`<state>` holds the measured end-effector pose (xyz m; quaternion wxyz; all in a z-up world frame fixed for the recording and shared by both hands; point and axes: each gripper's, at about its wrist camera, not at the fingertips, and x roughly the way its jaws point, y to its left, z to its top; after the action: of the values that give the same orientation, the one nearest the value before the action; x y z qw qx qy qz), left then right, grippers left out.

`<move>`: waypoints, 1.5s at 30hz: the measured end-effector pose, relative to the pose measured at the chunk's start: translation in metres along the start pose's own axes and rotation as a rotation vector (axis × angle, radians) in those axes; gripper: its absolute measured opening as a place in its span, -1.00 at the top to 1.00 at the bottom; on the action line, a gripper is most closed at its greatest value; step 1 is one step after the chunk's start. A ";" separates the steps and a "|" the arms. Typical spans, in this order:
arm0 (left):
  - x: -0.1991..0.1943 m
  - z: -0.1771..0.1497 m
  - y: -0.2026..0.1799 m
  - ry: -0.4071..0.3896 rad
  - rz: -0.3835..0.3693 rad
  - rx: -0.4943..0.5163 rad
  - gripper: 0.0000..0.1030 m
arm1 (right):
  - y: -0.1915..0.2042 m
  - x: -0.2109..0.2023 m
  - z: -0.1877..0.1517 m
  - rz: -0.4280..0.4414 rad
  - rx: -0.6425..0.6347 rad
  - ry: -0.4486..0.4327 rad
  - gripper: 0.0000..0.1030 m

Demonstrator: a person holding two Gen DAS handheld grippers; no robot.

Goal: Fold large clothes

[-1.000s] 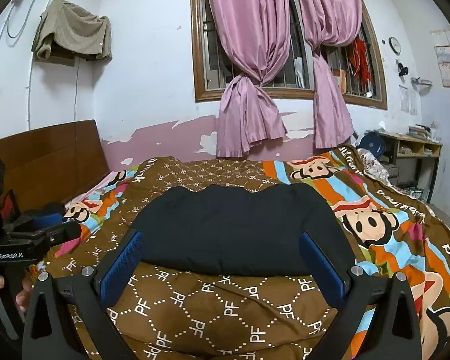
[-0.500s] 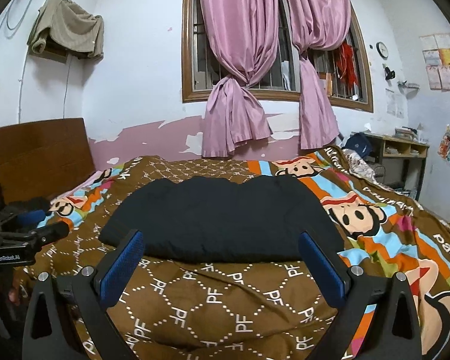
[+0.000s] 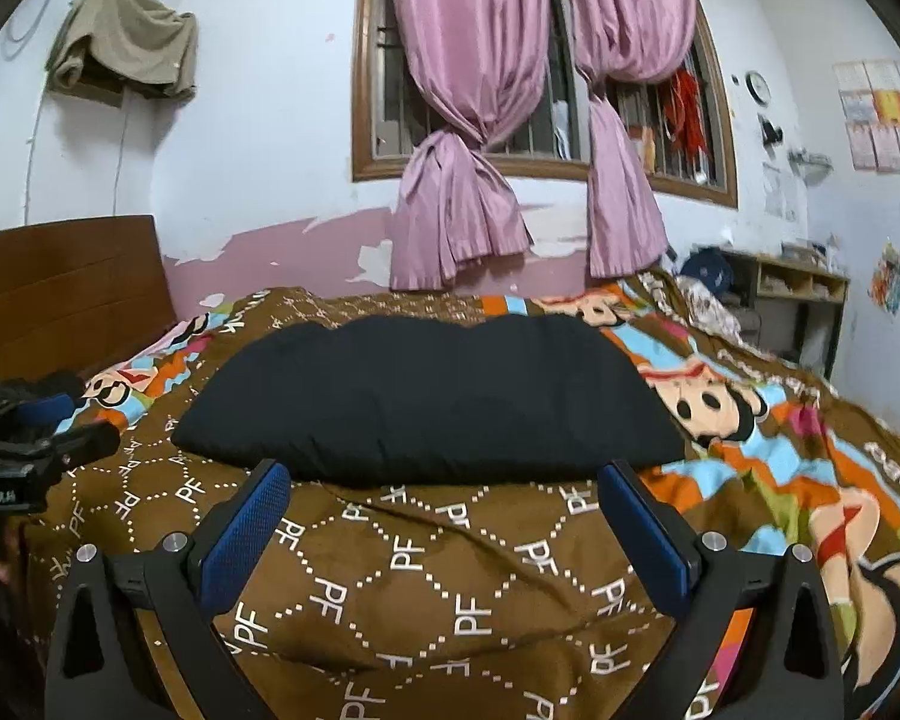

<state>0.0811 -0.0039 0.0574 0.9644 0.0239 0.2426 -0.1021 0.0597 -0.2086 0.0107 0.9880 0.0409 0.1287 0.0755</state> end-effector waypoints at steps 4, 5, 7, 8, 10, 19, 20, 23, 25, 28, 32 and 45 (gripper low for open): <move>0.009 -0.007 -0.005 0.035 -0.009 0.026 -0.94 | 0.000 0.001 -0.003 -0.005 -0.001 0.007 -1.00; 0.011 -0.008 -0.006 0.043 -0.009 0.027 -0.94 | 0.000 0.002 -0.004 -0.005 -0.003 0.011 -1.00; 0.013 -0.011 -0.006 0.050 -0.007 0.021 -0.94 | 0.000 0.003 -0.005 -0.006 -0.008 0.016 -1.00; 0.014 -0.011 -0.006 0.051 -0.004 0.017 -0.94 | 0.001 0.003 -0.006 -0.006 -0.011 0.019 -1.00; 0.014 -0.012 -0.005 0.051 -0.003 0.009 -0.94 | 0.000 0.004 -0.007 -0.005 -0.015 0.023 -1.00; 0.013 -0.013 -0.005 0.053 0.002 0.011 -0.94 | -0.002 0.005 -0.009 -0.003 -0.008 0.027 -1.00; 0.013 -0.013 -0.006 0.055 0.001 0.012 -0.94 | -0.003 0.005 -0.009 -0.002 -0.004 0.026 -1.00; 0.013 -0.013 -0.007 0.055 0.000 0.016 -0.94 | -0.003 0.006 -0.009 -0.002 -0.010 0.029 -1.00; 0.014 -0.013 -0.008 0.054 -0.001 0.017 -0.94 | -0.003 0.006 -0.009 -0.002 -0.012 0.031 -1.00; 0.014 -0.014 -0.009 0.056 -0.005 0.022 -0.94 | -0.002 0.005 -0.010 -0.004 -0.012 0.032 -1.00; 0.014 -0.014 -0.010 0.056 -0.004 0.032 -0.94 | -0.002 0.005 -0.010 -0.004 -0.011 0.026 -1.00; 0.014 -0.016 -0.012 0.047 0.001 0.048 -0.94 | -0.001 0.005 -0.012 -0.007 -0.010 0.025 -1.00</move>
<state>0.0831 -0.0166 0.0371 0.9577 0.0495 0.2626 -0.1070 0.0617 -0.2081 -0.0018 0.9867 0.0345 0.1410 0.0731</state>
